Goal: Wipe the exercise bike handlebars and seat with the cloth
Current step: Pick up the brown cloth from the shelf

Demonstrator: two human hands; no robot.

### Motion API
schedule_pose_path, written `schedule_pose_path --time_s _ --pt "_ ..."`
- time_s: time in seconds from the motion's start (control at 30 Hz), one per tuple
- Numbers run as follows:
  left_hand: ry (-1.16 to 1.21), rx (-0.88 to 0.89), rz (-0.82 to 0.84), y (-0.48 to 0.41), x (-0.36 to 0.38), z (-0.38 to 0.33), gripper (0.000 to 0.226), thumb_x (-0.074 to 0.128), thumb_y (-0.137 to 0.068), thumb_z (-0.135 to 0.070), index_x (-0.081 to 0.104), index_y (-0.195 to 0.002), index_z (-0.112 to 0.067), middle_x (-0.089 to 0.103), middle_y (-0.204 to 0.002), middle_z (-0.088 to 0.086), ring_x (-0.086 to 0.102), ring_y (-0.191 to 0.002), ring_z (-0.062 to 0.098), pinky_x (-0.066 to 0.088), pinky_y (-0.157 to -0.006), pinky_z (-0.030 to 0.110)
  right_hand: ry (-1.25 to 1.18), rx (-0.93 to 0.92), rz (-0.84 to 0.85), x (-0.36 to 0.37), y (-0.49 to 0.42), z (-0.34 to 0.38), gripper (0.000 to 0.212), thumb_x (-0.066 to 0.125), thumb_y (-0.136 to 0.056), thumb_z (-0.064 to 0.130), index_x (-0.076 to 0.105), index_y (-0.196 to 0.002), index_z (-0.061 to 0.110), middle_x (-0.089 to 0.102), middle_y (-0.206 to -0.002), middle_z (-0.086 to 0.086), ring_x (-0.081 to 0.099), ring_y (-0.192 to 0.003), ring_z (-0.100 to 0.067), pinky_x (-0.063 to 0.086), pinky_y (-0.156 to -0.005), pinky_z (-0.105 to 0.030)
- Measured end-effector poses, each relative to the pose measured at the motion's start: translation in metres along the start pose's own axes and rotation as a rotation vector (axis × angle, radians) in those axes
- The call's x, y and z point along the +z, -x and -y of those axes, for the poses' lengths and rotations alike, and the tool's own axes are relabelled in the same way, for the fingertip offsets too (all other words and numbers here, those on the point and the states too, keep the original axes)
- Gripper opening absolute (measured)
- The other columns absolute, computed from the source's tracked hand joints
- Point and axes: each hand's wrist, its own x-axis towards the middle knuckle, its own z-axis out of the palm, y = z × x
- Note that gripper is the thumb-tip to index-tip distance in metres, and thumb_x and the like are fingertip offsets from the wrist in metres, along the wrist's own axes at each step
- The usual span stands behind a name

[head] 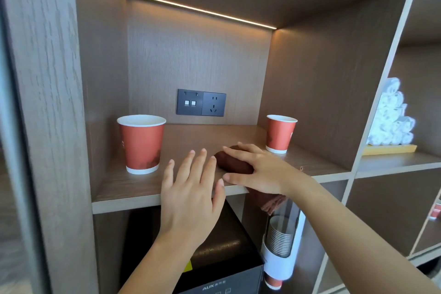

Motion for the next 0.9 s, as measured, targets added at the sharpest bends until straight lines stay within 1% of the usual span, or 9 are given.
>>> schedule_pose_path --time_s 0.13,0.27,0.37,0.47,0.53,0.6,0.8,0.9 --pt "0.009 0.006 0.003 0.001 -0.001 0.0 0.05 0.032 -0.086 -0.037 0.065 -0.111 -0.01 0.062 -0.12 0.011 0.056 -0.114 0.028 0.038 -0.096 0.053 0.009 -0.037 -0.06 0.002 0.004 -0.001 0.054 0.049 -0.082 0.058 0.029 -0.132 0.053 0.027 -0.148 0.01 0.03 -0.132 -0.022 0.033 -0.106 -0.044" --pt "0.053 0.002 -0.025 0.003 -0.002 0.001 0.048 0.034 -0.086 -0.037 0.065 -0.111 -0.01 0.064 -0.117 0.009 0.058 -0.111 0.026 0.039 -0.095 0.051 0.019 -0.117 -0.186 0.007 0.014 0.0 0.046 0.052 -0.086 0.044 0.04 -0.13 0.047 0.043 -0.135 0.007 0.043 -0.12 -0.022 0.04 -0.099 -0.041" --pt "0.103 0.031 -0.063 0.007 -0.001 0.003 0.043 0.039 -0.085 -0.035 0.065 -0.11 -0.011 0.066 -0.115 0.007 0.06 -0.108 0.025 0.041 -0.093 0.048 0.01 -0.153 -0.286 0.011 0.023 0.001 0.043 0.056 -0.084 0.037 0.048 -0.126 0.043 0.051 -0.125 0.005 0.048 -0.112 -0.024 0.044 -0.093 -0.041" --pt "0.151 0.064 -0.116 0.012 0.0 0.005 0.035 0.043 -0.085 -0.03 0.065 -0.107 -0.013 0.066 -0.111 0.004 0.06 -0.103 0.023 0.043 -0.089 0.041 0.019 -0.158 -0.37 0.016 0.029 0.006 0.042 0.058 -0.082 0.034 0.053 -0.123 0.038 0.055 -0.118 0.002 0.052 -0.106 -0.025 0.046 -0.089 -0.041" --pt "0.194 0.071 -0.159 0.015 0.0 0.005 0.03 0.046 -0.084 -0.027 0.065 -0.103 -0.014 0.066 -0.106 0.001 0.059 -0.098 0.022 0.038 -0.085 0.034 0.033 -0.149 -0.43 0.02 0.033 0.009 0.041 0.059 -0.081 0.033 0.056 -0.121 0.035 0.057 -0.114 -0.001 0.054 -0.102 -0.026 0.048 -0.085 -0.042" --pt "0.236 0.071 -0.197 0.018 0.0 0.006 0.027 0.046 -0.084 -0.026 0.065 -0.099 -0.014 0.066 -0.101 0.0 0.058 -0.094 0.021 0.034 -0.082 0.031 0.052 -0.139 -0.476 0.023 0.038 0.012 0.04 0.06 -0.08 0.033 0.058 -0.12 0.033 0.058 -0.111 -0.003 0.055 -0.099 -0.027 0.05 -0.082 -0.041" --pt "0.316 0.097 -0.227 0.028 -0.005 0.003 0.025 0.047 -0.083 -0.024 0.064 -0.098 -0.012 0.064 -0.1 0.003 0.054 -0.094 0.023 0.034 -0.081 0.033 0.052 -0.122 -0.581 0.03 0.062 0.018 0.039 0.063 -0.078 0.025 0.062 -0.117 0.024 0.06 -0.109 -0.009 0.057 -0.094 -0.031 0.052 -0.081 -0.042" --pt "0.338 0.118 -0.248 0.039 -0.005 -0.003 0.024 0.048 -0.084 -0.021 0.064 -0.099 -0.011 0.064 -0.101 0.004 0.052 -0.095 0.022 0.035 -0.08 0.034 0.047 -0.083 -0.638 0.036 0.082 0.021 0.038 0.059 -0.077 0.029 0.063 -0.115 0.025 0.06 -0.108 -0.007 0.059 -0.095 -0.029 0.052 -0.082 -0.038"
